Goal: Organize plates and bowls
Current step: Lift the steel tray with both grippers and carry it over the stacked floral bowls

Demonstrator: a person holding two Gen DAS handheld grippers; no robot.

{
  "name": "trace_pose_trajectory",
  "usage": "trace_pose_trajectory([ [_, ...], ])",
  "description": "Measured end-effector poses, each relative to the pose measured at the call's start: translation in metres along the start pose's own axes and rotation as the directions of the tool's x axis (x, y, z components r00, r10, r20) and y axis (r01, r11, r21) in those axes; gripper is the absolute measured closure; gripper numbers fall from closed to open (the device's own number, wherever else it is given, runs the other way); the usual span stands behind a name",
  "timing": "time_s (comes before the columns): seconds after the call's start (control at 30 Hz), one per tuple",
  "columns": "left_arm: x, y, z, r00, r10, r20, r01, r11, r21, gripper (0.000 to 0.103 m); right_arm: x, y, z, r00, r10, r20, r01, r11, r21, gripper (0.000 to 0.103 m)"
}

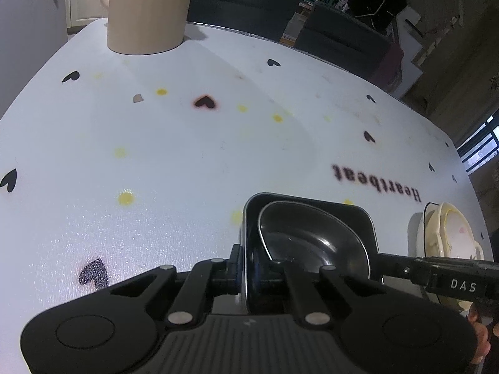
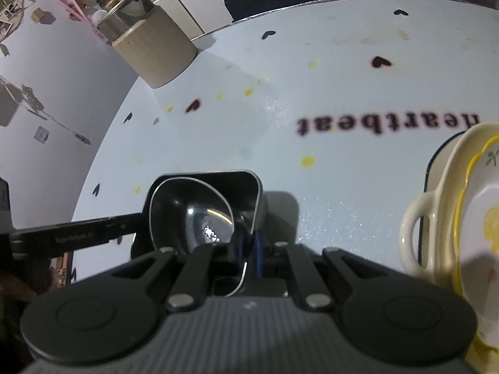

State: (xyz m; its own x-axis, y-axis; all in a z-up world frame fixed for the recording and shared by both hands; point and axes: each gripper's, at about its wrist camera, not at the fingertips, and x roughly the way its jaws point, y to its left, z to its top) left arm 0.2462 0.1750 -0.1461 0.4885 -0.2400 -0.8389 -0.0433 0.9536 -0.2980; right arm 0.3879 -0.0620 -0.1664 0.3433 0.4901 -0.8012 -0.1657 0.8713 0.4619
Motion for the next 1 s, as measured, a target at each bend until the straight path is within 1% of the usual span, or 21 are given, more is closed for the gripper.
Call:
trace_pose_trajectory([
  [0.17,0.003,0.0,-0.001,1.0,0.003,-0.018,-0.003,1.0,0.003,0.096,0.0,-0.002,0.0,1.0,0.003,0.004,-0.003,1.0,-0.007,0.095],
  [0.37,-0.007,0.001,0.001,1.0,-0.011,0.018,0.011,1.0,-0.016,0.096,-0.006,0.0,0.0,1.0,0.02,0.024,-0.02,1.0,-0.009,0.096],
  [0.6,-0.028,-0.012,0.005,0.996,-0.017,0.092,0.018,1.0,-0.017,0.096,-0.027,0.003,0.006,0.995,0.044,0.088,-0.041,0.999,-0.035,0.096],
  [0.77,-0.044,-0.034,0.008,0.991,-0.003,0.137,0.0,1.0,0.023,0.096,-0.043,-0.004,0.008,0.99,0.06,0.127,-0.056,0.998,-0.034,0.096],
  [0.83,-0.051,-0.042,0.009,0.987,-0.016,0.16,0.011,0.999,0.03,0.096,-0.052,-0.005,0.009,0.987,0.064,0.149,-0.056,0.997,-0.06,0.096],
  [1.0,-0.067,-0.067,0.011,0.973,-0.044,0.225,0.032,0.998,0.058,0.096,-0.08,-0.02,0.01,0.975,0.083,0.205,-0.074,0.996,-0.051,0.096],
])
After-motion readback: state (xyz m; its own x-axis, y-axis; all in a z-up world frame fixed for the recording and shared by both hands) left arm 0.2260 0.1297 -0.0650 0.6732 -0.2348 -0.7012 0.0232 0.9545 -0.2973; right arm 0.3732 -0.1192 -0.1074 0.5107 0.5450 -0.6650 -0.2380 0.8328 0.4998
